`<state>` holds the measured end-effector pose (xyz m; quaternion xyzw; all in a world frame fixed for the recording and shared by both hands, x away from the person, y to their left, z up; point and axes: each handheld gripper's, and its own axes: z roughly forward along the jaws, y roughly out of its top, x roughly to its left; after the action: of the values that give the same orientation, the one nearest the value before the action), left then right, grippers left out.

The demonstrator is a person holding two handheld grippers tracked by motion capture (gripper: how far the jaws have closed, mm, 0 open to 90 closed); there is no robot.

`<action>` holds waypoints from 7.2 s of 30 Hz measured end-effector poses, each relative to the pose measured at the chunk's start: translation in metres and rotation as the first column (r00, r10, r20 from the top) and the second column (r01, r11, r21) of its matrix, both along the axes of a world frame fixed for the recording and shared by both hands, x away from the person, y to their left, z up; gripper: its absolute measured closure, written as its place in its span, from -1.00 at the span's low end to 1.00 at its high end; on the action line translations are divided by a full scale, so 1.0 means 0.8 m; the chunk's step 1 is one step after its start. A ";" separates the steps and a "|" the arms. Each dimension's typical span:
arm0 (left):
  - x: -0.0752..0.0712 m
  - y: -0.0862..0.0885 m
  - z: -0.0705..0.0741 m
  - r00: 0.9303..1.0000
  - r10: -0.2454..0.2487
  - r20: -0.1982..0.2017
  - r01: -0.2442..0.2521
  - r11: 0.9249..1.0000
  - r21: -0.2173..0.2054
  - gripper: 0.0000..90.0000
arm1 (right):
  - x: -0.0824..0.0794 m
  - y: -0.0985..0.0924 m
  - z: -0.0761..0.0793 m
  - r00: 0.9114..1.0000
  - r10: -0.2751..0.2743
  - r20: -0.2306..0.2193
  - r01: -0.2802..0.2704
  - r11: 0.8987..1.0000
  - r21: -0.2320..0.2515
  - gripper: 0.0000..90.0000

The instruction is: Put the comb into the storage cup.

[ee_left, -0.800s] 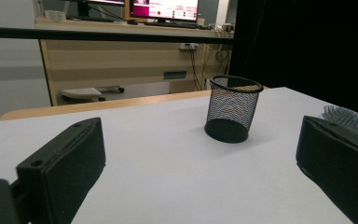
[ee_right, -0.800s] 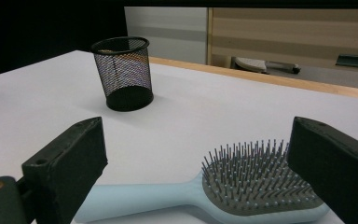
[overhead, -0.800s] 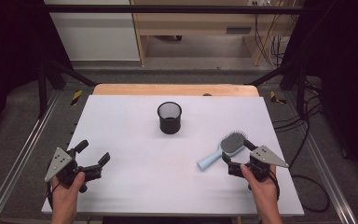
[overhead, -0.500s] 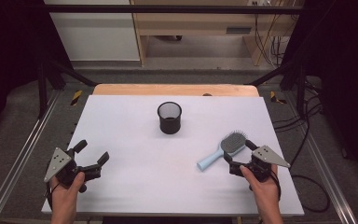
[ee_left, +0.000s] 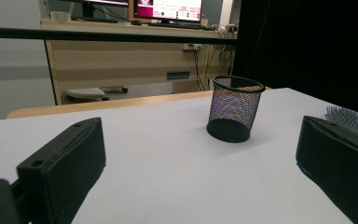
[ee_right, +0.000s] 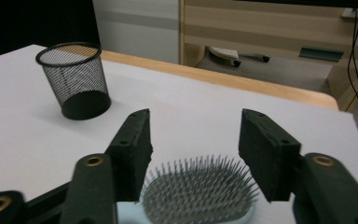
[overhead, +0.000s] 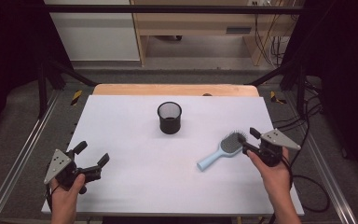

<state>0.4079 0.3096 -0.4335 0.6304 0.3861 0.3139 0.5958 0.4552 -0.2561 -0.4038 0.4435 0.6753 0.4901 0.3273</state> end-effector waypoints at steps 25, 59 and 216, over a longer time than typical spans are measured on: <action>0.009 0.005 -0.009 0.999 0.034 0.034 -0.035 0.999 0.025 -0.95 | 0.077 -0.054 -0.027 0.992 -0.045 -0.116 0.039 0.998 -0.055 0.97; 0.014 -0.005 -0.016 1.000 -0.012 -0.007 0.012 0.999 0.047 -0.96 | 0.114 -0.061 -0.098 0.954 -0.037 -0.298 0.018 0.998 -0.067 1.00; -0.013 -0.134 -0.030 0.715 -0.188 -0.674 0.610 0.639 0.468 0.54 | -0.030 0.072 -0.063 0.988 0.108 -0.107 -0.099 0.991 0.087 -0.78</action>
<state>0.3972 0.2028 -0.4576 0.9338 0.2487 0.0791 0.2446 0.4315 -0.1988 -0.4544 0.4473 0.6941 0.5080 0.2449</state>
